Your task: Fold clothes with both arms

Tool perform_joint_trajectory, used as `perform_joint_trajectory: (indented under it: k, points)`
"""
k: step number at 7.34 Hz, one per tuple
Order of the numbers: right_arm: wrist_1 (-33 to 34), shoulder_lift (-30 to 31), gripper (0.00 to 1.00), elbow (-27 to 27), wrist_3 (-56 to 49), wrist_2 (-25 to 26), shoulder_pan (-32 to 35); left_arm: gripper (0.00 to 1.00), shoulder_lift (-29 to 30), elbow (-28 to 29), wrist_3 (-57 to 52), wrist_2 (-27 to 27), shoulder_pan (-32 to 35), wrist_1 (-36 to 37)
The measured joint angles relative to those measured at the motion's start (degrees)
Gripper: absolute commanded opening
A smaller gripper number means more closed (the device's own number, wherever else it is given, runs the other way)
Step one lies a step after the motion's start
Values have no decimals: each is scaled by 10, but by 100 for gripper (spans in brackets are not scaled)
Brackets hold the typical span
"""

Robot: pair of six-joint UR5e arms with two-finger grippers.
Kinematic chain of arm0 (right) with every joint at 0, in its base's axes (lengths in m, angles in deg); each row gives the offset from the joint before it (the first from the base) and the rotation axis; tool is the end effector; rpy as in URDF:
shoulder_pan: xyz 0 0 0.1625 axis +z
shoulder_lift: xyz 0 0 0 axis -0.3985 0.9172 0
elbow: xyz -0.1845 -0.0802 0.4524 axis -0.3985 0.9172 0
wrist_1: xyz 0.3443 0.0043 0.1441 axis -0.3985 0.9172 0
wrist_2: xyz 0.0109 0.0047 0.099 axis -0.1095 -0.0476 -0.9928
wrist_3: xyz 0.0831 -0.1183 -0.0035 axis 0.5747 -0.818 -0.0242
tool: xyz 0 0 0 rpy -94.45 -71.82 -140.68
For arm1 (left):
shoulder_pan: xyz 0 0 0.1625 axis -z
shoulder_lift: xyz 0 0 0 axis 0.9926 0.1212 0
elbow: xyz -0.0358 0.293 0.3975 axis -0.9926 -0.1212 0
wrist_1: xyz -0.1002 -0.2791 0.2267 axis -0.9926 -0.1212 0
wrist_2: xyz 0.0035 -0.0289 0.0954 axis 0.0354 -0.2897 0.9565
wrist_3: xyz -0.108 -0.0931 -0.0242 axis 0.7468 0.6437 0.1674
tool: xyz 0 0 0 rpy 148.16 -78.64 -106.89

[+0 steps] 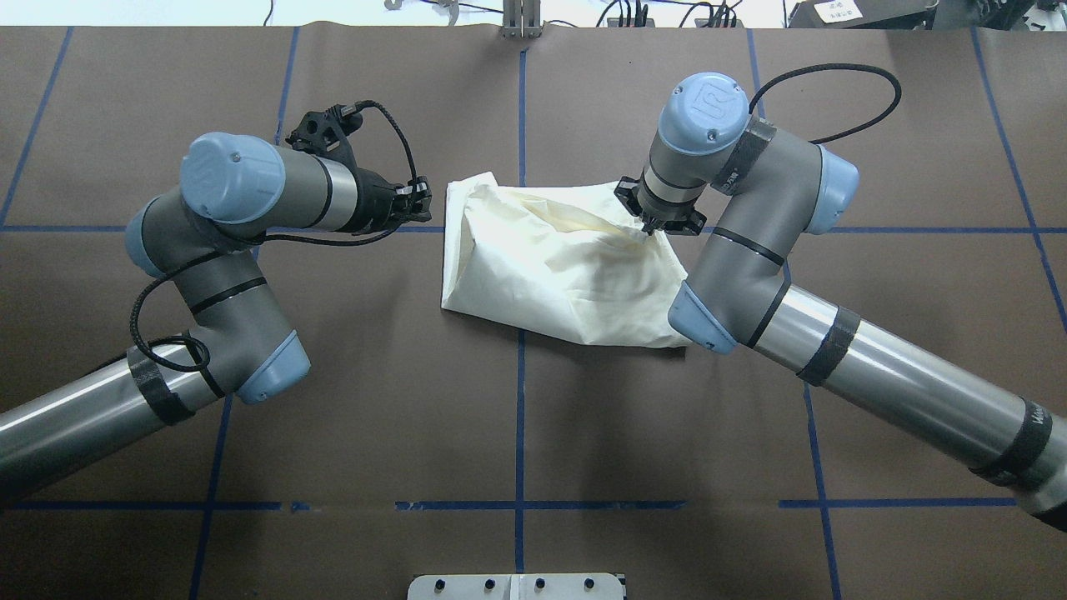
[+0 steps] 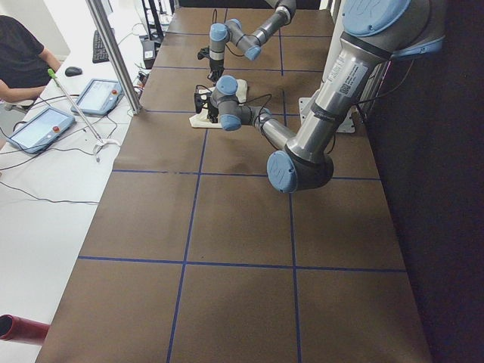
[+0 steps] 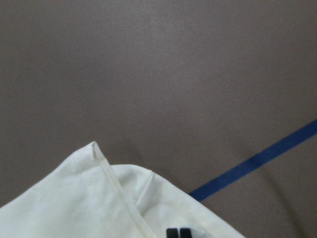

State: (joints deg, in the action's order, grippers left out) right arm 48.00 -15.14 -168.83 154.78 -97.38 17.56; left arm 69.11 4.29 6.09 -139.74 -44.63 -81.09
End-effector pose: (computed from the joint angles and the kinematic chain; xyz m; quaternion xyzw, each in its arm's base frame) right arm -0.5338 -0.5789 0.4240 -0.0293 -0.3640 0.2709 0.8907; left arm 0.5254 -0.5397 0.3826 0.1060 0.5886 -0.1775 0.7816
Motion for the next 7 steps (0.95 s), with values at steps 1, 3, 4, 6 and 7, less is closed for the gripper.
perform_joint_trajectory:
  k: [1, 3, 4, 6, 7]
  points:
    - [0, -1, 0, 0, 0, 0, 0, 0, 0, 32, 3, -4, -9, -57]
    - [-1, -2, 0, -1, 1, 0, 0, 0, 4, 63, 5, -19, -27, -105]
    - [-1, -2, 0, -1, 1, 0, 0, 0, 10, 71, 5, -35, -35, -114]
    - [-1, -2, 0, -1, 1, 1, 0, 0, 6, 79, 3, -96, -50, -168]
    - [-1, -2, 0, -1, 1, 1, 0, 0, -2, 84, -9, -146, -55, -213]
